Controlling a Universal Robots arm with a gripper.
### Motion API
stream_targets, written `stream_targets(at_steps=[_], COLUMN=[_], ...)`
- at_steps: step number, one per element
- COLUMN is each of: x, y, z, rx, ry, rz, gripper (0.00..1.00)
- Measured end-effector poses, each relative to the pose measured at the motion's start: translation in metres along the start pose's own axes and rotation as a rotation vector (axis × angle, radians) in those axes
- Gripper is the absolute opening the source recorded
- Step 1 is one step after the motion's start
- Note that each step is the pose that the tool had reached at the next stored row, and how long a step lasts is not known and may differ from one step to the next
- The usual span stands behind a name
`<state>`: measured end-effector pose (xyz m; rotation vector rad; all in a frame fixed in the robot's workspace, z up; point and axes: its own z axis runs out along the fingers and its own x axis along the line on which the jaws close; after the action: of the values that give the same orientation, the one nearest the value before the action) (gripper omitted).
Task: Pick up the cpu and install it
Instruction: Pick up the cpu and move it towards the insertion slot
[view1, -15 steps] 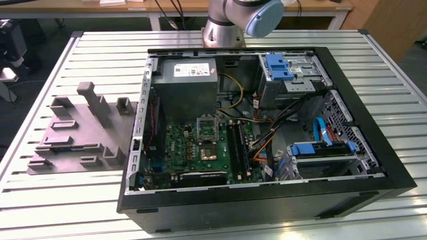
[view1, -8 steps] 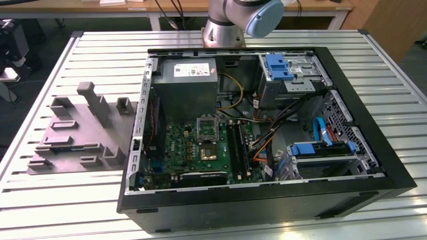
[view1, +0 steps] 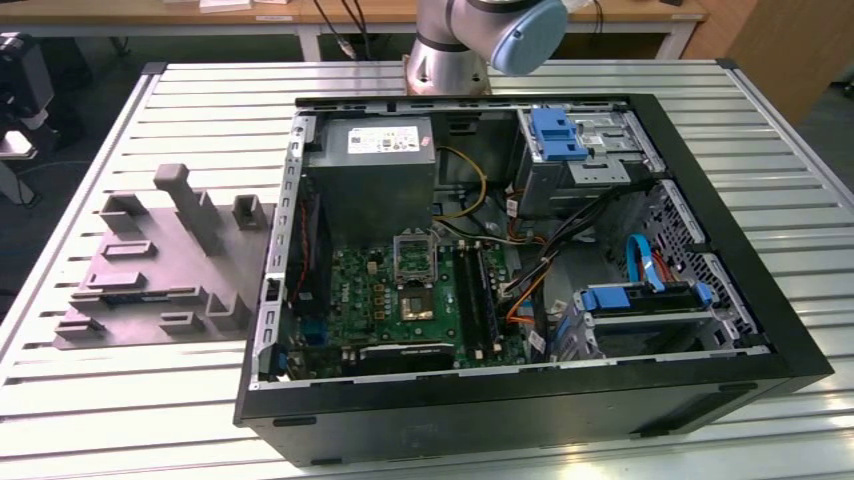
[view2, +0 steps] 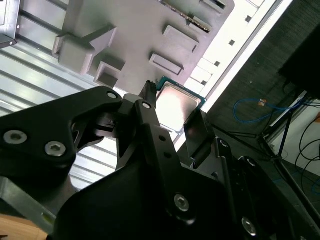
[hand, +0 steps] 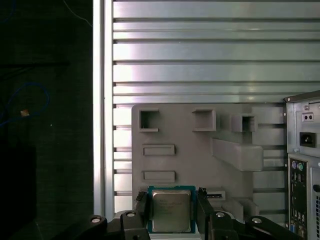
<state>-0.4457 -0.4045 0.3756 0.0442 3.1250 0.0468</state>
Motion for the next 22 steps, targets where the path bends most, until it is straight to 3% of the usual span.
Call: stream_targets(at_steps=[2, 22], x=[-0.0001, -0.0033], y=[0.0001, 0.0002], z=[-0.0033, -0.0033], rx=[0.0, -0.0009], ry=[-0.0001, 0.0], rz=[0.0, 0.0], gripper=[0.47, 0.47])
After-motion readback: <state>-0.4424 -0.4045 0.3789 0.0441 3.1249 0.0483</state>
